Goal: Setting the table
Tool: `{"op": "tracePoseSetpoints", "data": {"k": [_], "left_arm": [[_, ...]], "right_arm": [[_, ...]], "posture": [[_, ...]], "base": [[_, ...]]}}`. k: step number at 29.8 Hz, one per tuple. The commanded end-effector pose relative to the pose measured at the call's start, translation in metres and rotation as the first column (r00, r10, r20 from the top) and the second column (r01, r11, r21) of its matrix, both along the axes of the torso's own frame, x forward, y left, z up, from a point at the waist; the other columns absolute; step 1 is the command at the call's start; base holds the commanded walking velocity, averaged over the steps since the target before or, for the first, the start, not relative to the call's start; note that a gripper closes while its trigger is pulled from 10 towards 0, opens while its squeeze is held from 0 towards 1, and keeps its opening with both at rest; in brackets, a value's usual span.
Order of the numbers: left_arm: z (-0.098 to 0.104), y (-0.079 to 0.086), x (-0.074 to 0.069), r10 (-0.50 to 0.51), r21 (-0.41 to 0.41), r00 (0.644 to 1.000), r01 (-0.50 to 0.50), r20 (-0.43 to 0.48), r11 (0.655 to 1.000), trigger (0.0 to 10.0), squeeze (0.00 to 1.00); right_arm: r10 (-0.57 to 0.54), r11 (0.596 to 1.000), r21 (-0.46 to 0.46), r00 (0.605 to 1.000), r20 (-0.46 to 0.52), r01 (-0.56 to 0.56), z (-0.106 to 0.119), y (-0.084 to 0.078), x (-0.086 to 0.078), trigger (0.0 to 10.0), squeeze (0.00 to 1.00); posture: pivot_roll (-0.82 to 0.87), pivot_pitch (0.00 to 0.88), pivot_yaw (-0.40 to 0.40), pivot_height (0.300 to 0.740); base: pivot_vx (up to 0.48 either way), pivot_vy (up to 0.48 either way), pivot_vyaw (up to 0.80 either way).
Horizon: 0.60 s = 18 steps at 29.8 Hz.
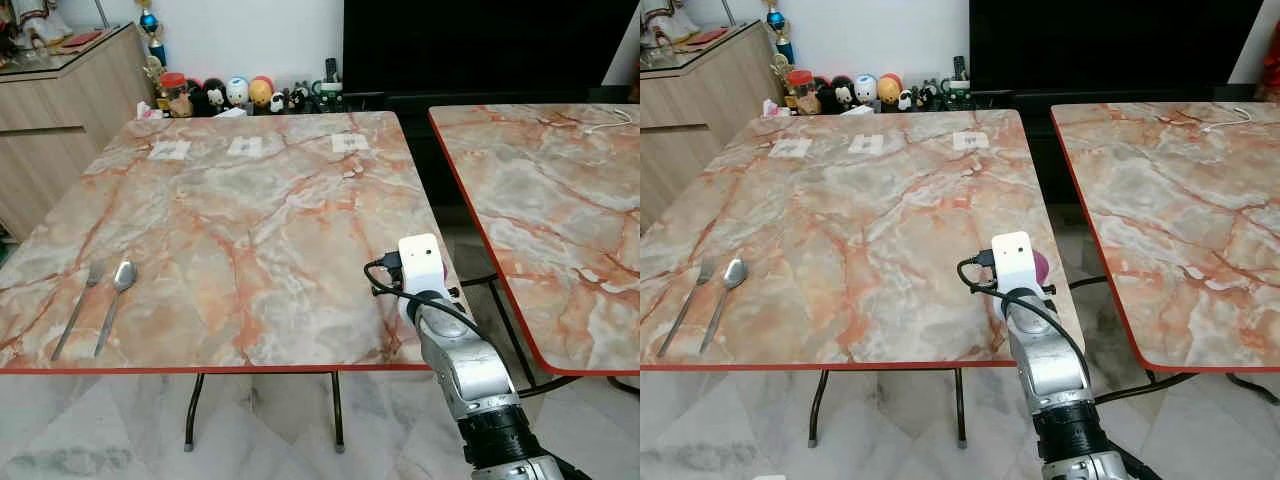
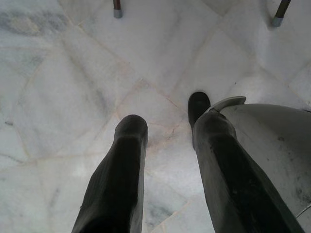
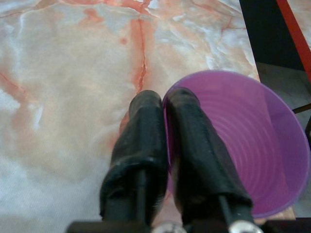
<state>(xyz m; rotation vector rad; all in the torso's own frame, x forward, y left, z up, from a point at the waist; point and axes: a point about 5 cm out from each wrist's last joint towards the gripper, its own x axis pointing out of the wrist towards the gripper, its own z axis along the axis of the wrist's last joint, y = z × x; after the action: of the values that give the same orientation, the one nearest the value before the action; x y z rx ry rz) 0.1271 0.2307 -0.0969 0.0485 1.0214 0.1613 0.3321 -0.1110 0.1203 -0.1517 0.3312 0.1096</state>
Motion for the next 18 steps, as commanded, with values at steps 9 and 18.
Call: {"op": "tracePoseSetpoints", "data": {"k": [9, 18], "left_arm": [[0.0003, 0.0042, -0.002, -0.01, 0.011, 1.0, 0.01, -0.01, 1.0, 10.0, 0.0], [0.0006, 0.0037, -0.0004, -0.011, 0.01, 1.0, 0.011, -0.007, 1.0, 10.0, 0.0]], "right_arm": [[-0.024, 0.999, 0.033, 1.0, 0.011, 0.023, 0.002, -0.0023, 0.0033, 0.0, 0.0], [-0.05, 0.995, 0.095, 0.995, 0.085, 0.042, 0.0063, -0.004, 0.005, 0.0, 0.0]], "posture": [[-0.08, 0.0, 0.041, 0.74], [-0.08, 0.0, 0.038, 0.74]], "base": [[0.0, 0.0, 0.0], [0.0, 0.0, 0.0]]}}
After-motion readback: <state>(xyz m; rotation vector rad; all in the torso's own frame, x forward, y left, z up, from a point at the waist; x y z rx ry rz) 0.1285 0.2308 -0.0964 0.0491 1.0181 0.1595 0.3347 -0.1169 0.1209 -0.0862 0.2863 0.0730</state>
